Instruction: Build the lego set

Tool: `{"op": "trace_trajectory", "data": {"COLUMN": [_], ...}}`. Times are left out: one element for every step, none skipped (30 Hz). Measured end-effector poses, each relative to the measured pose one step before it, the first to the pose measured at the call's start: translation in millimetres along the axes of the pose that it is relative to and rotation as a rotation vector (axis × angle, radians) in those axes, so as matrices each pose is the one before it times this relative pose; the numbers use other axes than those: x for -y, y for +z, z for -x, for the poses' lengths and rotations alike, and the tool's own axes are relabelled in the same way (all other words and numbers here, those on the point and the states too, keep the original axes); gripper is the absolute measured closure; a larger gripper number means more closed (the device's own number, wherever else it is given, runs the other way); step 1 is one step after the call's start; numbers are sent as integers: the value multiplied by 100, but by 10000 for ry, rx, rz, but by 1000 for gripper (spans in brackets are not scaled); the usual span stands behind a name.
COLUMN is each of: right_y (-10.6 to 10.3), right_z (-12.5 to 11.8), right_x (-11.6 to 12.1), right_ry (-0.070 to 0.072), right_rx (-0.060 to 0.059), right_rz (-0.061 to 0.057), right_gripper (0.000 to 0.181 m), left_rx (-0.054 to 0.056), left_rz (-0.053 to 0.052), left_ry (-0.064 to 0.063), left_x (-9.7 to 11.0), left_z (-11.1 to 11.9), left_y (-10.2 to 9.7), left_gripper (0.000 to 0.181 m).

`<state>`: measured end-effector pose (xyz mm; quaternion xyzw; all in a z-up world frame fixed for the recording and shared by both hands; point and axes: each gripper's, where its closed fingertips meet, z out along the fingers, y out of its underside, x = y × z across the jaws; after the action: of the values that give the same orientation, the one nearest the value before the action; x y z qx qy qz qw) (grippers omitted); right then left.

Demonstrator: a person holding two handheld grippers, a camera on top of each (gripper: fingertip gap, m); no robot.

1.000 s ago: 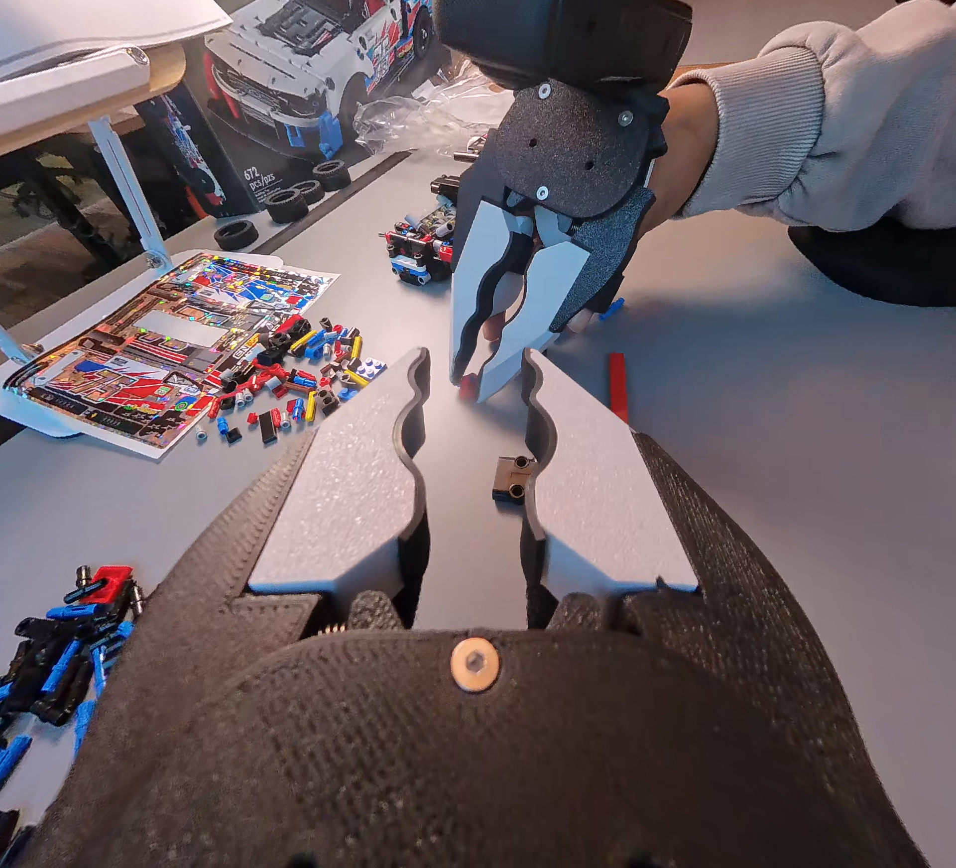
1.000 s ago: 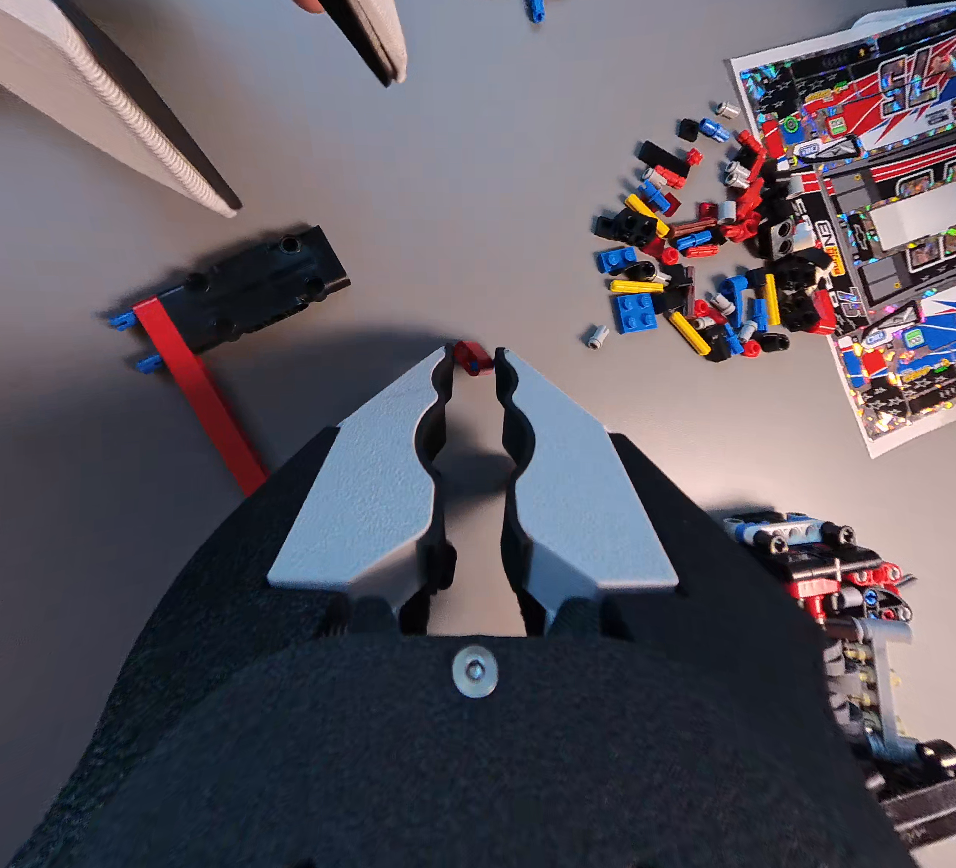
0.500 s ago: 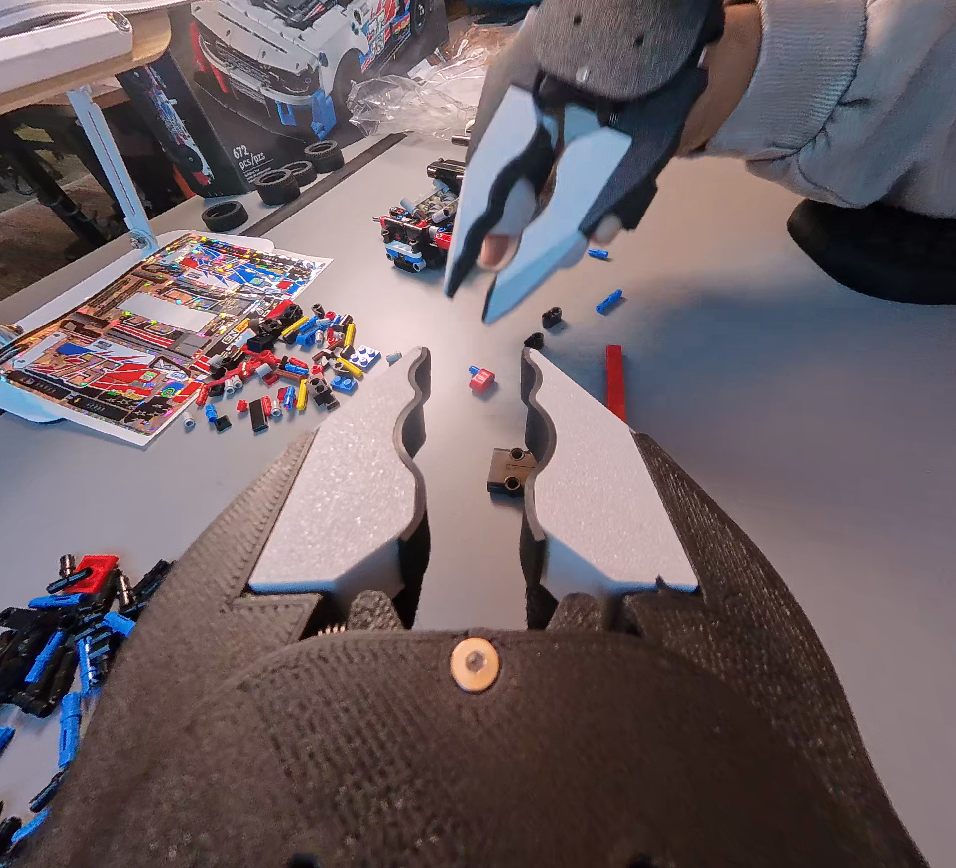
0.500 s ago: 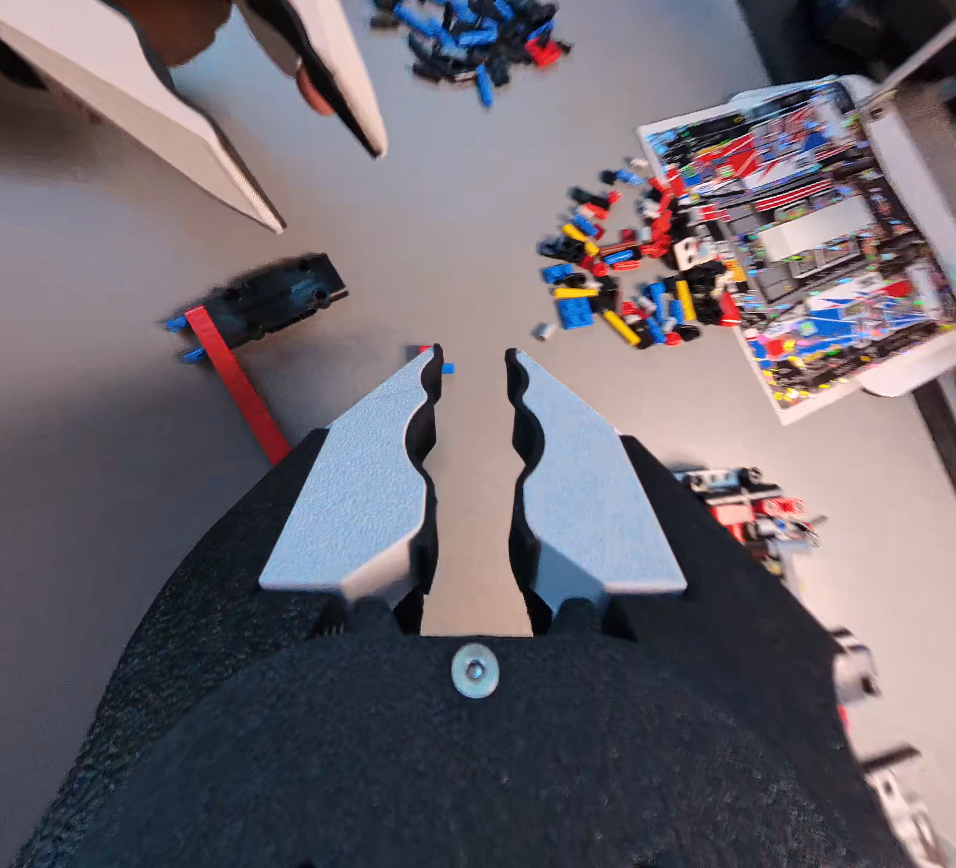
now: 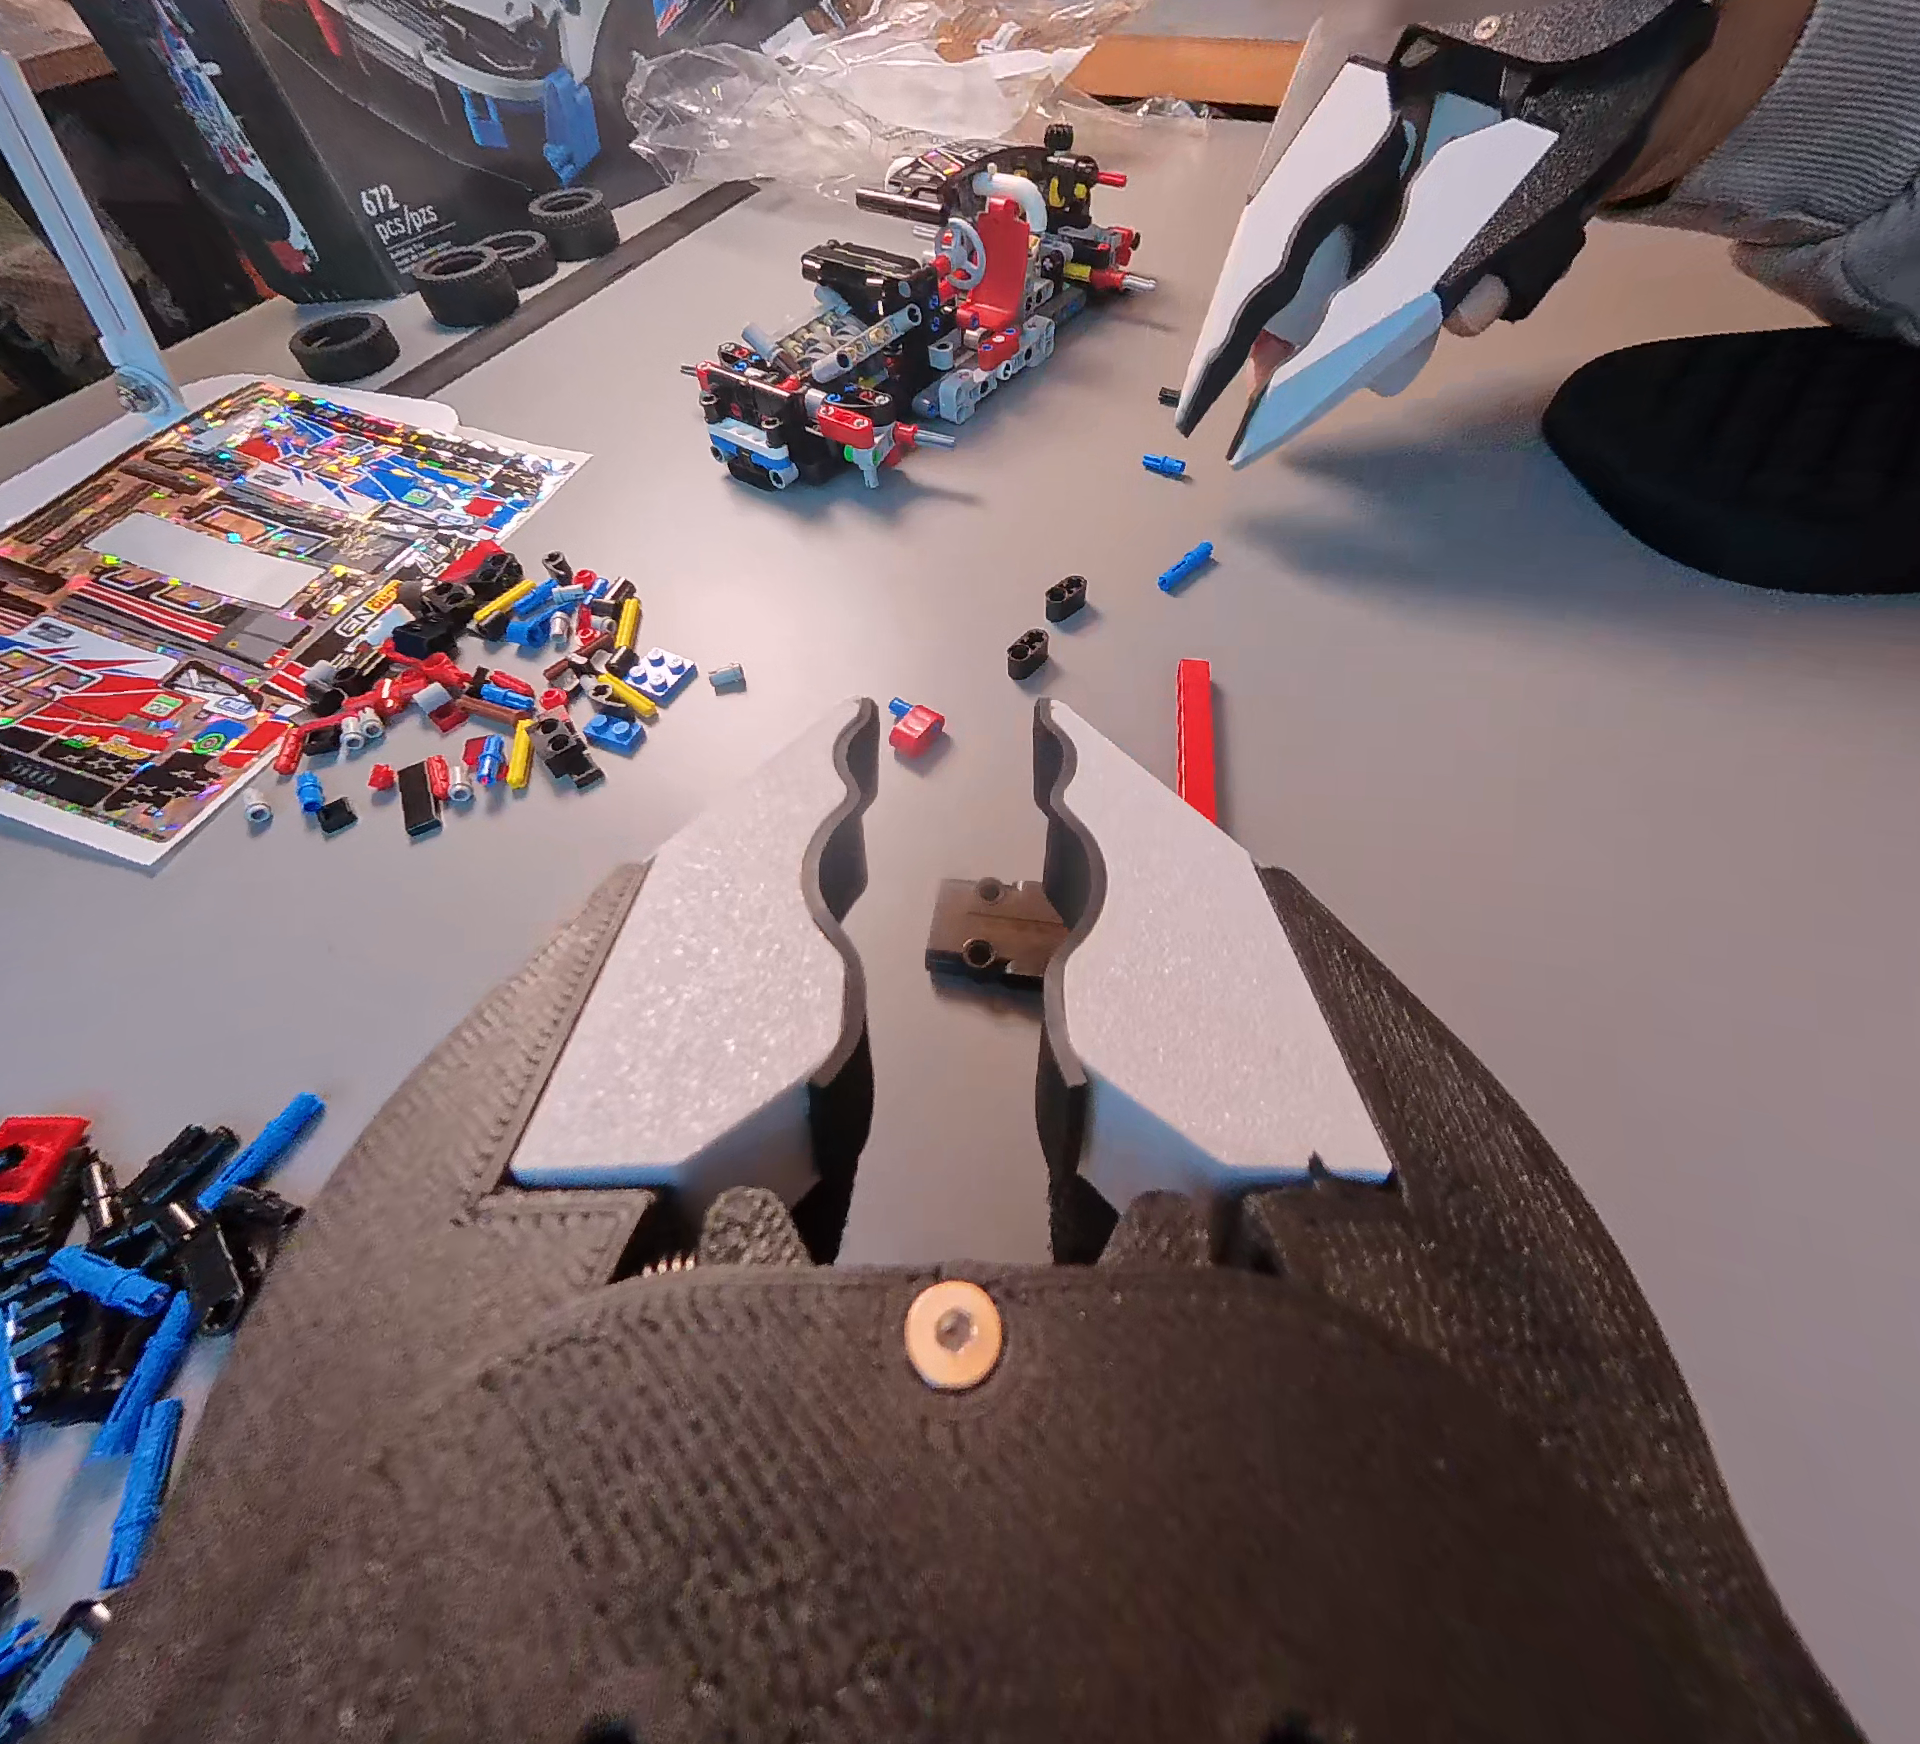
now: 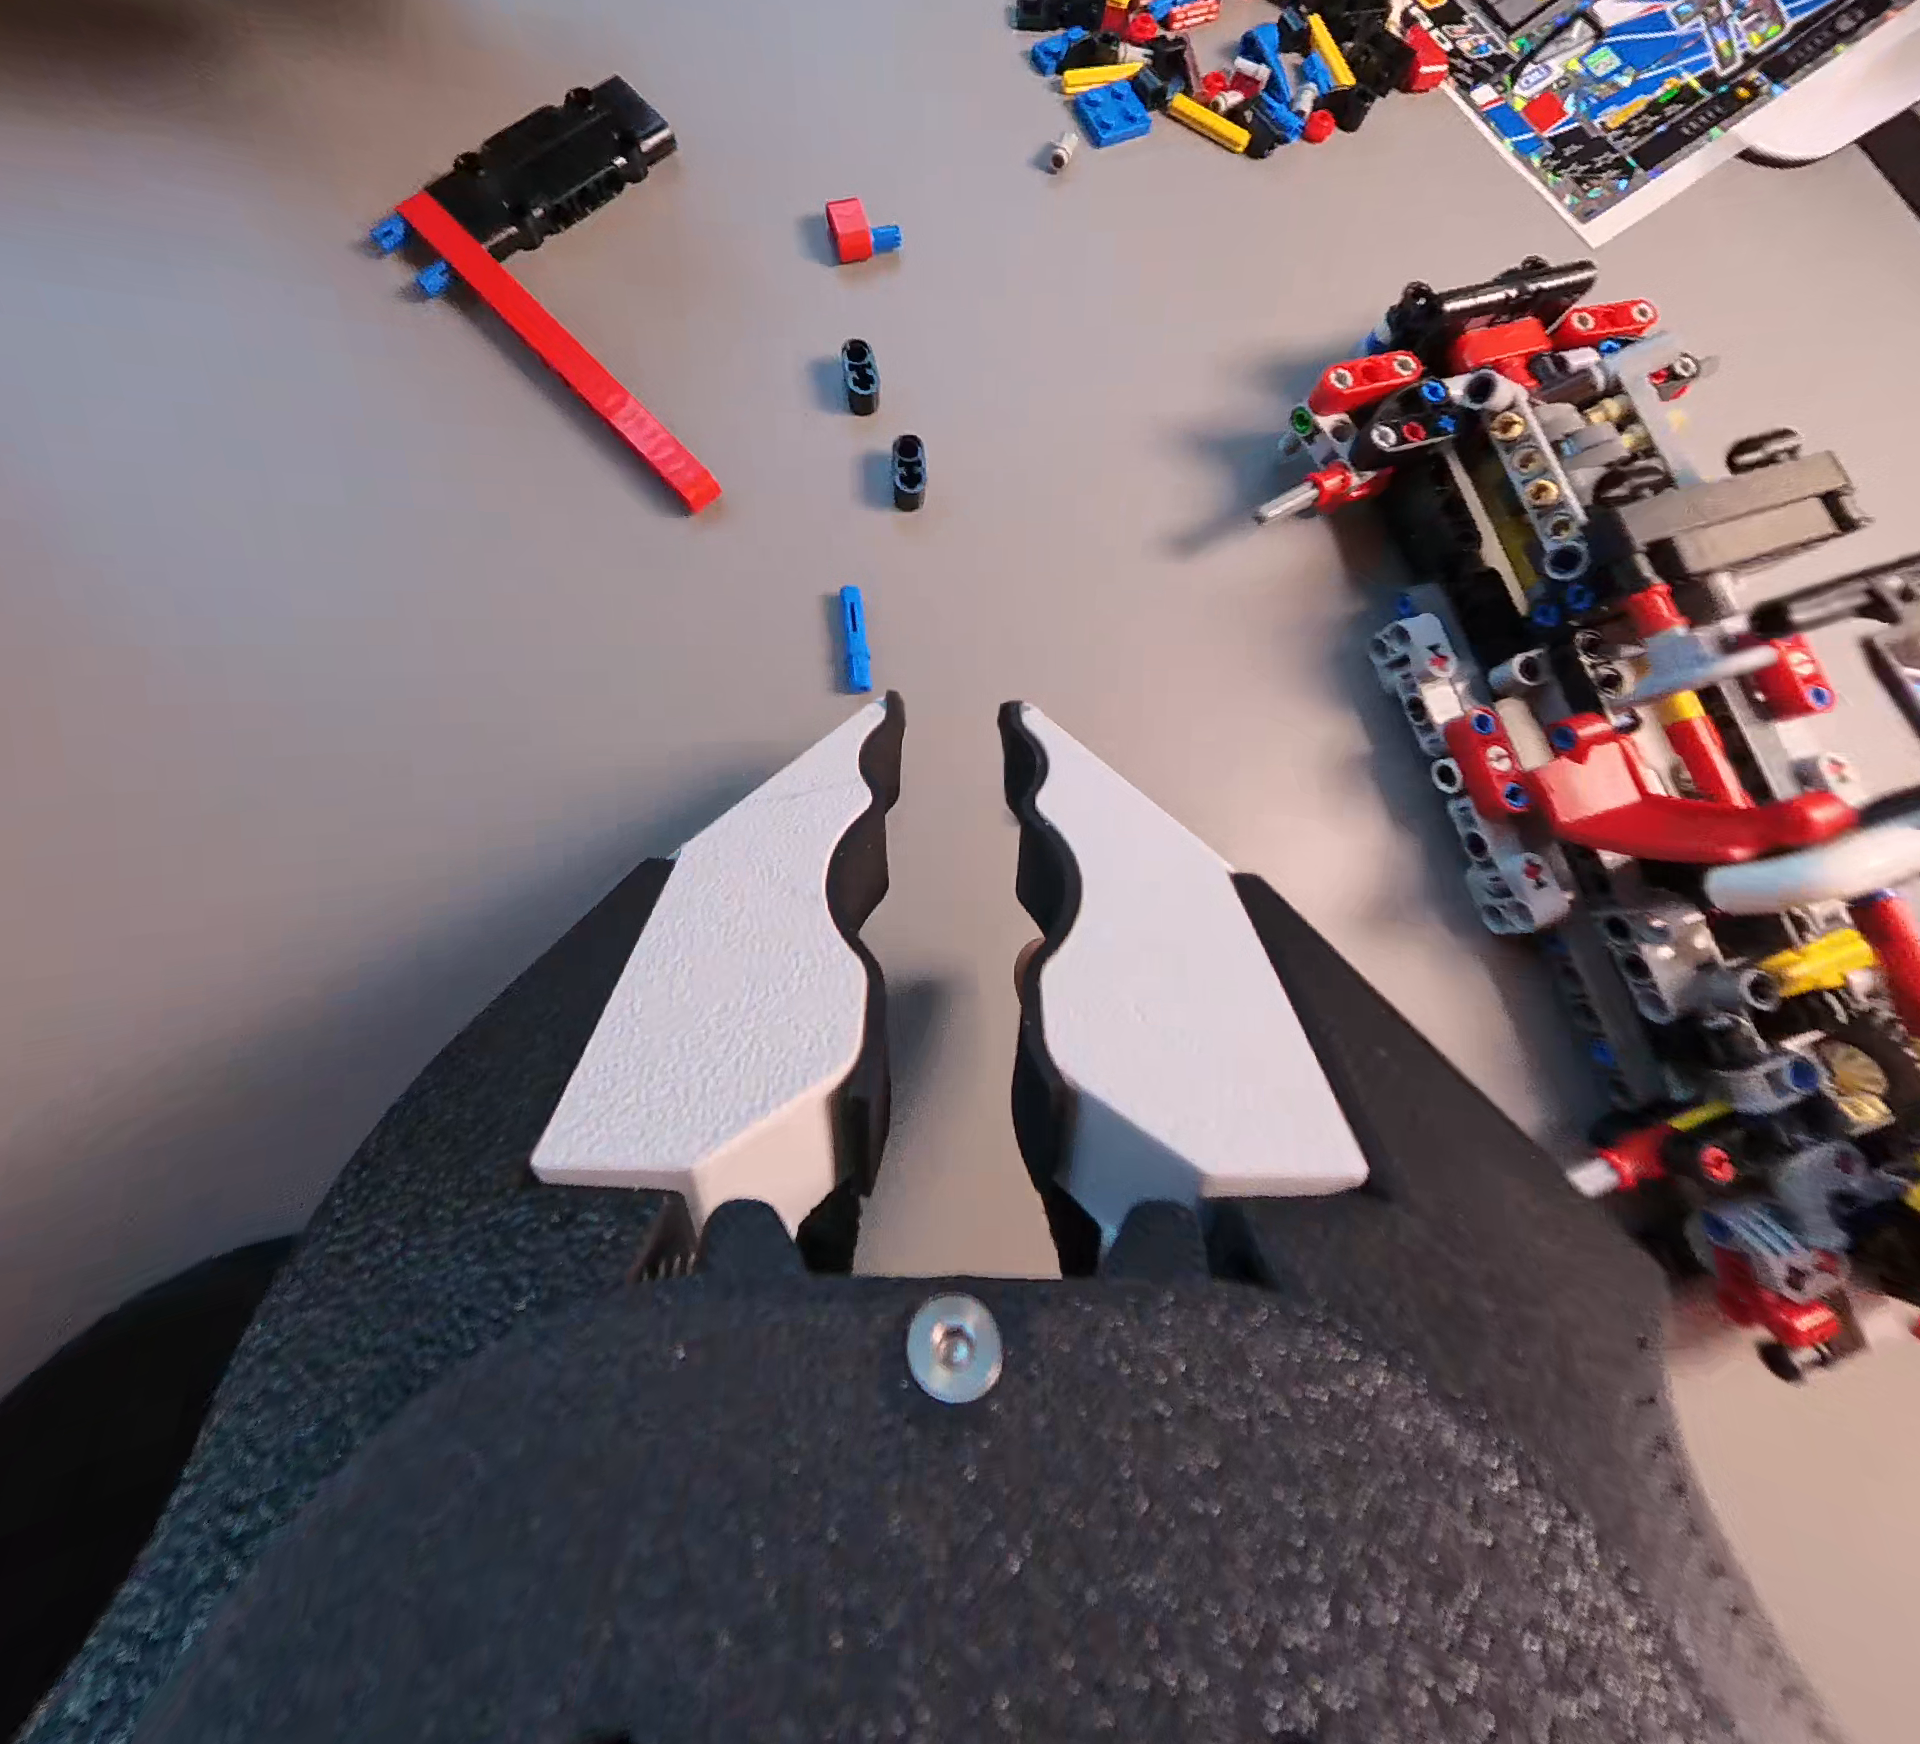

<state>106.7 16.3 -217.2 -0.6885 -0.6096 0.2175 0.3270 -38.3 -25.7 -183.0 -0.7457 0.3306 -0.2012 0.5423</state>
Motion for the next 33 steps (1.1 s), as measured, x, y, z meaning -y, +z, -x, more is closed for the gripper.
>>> {"op": "trace_trajectory", "data": {"right_y": [528, 604, 619, 641, 643, 627, 579, 501, 455, 402, 337, 170, 43, -138, -390, -680, -884, -849, -631, -394, -183, -37, 66, 159, 209, 243, 277, 268, 235, 180, 154, 125, 109], "right_z": [237, 135, 144, 196, 155, 71, -13, -23, 32, 77, 2, -308, -186, -85, 0, 280, 558, 602, 564, 469, 497, 387, 174, 258, 209, 216, 328, 199, 203, 269, 132, 49, 54], "right_x": [270, 285, 351, 425, 422, 341, 322, 319, 232, 146, 7, 42, 72, 253, 728, 1299, 1728, 1825, 1616, 1321, 1051, 786, 527, 213, 57, -14, -113, -26, 139, 196, 202, 51, -48], "right_ry": [-3, -103, -153, -144, -93, -52, -46, -27, -7, -41, -108, -214, -221, -129, -96, -248, -481, -559, -460, -319, -273, -313, -414, -471, -486, -446, -306, -179, -101, -7, 8, -78, -168], "right_rx": [23, -23, 19, 101, 135, 113, 77, 66, 93, 105, 19, -203, -127, -57, -39, 59, 93, 15, -10, -37, 0, -66, -211, -137, -150, -119, 9, -53, -37, 30, -37, -84, -72], "right_rz": [-34, 69, 88, 57, 48, 94, 101, 85, 114, 144, 199, 153, 98, -58, -397, -764, -1019, -1002, -783, -577, -436, -310, -178, 15, 99, 113, 152, 80, -48, -93, -88, -5, 60], "right_gripper": [165, 164, 164, 163, 163, 162, 161, 162, 162, 162, 165, 175, 175, 176, 176, 176, 177, 177, 177, 177, 177, 177, 177, 177, 176, 177, 177, 177, 177, 177, 177, 177, 177], "left_rx": [-22, -24, -15, 9, 13, 6, 9, 18, 8, -5, -12, -20, -28, -40, -62, -94, -168, -247, -316, -311, -273, -230, -146, -132, -162, -171, -117, -47, -42, -86, -99, -97, -82], "left_rz": [40, 44, 56, 51, 28, 10, 6, 9, 8, -4, -7, 4, 5, -1, -9, -46, -111, -198, -346, -542, -607, -444, -214, -100, -63, -102, -98, -18, 42, 79, 93, 80, 79], "left_ry": [10, -10, -6, 10, 13, 6, 0, -1, -1, -2, 2, 7, 6, 2, 0, -17, -88, -166, -150, -22, 113, 76, -144, -389, -493, -431, -350, -326, -320, -304, -287, -240, -173], "left_x": [-88, -103, -115, -102, -66, -22, -23, -26, -4, -1, 14, -3, -4, 8, 30, 88, 224, 375, 637, 987, 1136, 877, 483, 197, 56, 66, 55, -54, -137, -200, -206, -194, -175], "left_z": [-56, -44, -28, 3, -2, -1, 13, 44, 19, 5, -15, -30, -56, -84, -129, -191, -301, -412, -547, -644, -694, -602, -350, -183, -114, -72, 21, 160, 180, 97, 46, 6, -11], "left_y": [88, 89, 94, 51, 20, -4, -14, -9, -16, -11, -12, 4, 3, 13, 16, 1, -33, -48, -123, -230, -250, -145, -10, 68, 71, 38, -11, -9, 20, 39, 67, 73, 70], "left_gripper": [154, 155, 155, 155, 155, 155, 156, 156, 156, 156, 156, 156, 156, 156, 157, 157, 157, 157, 157, 158, 160, 163, 164, 164, 164, 163, 163, 163, 163, 164, 164, 163, 164]}}
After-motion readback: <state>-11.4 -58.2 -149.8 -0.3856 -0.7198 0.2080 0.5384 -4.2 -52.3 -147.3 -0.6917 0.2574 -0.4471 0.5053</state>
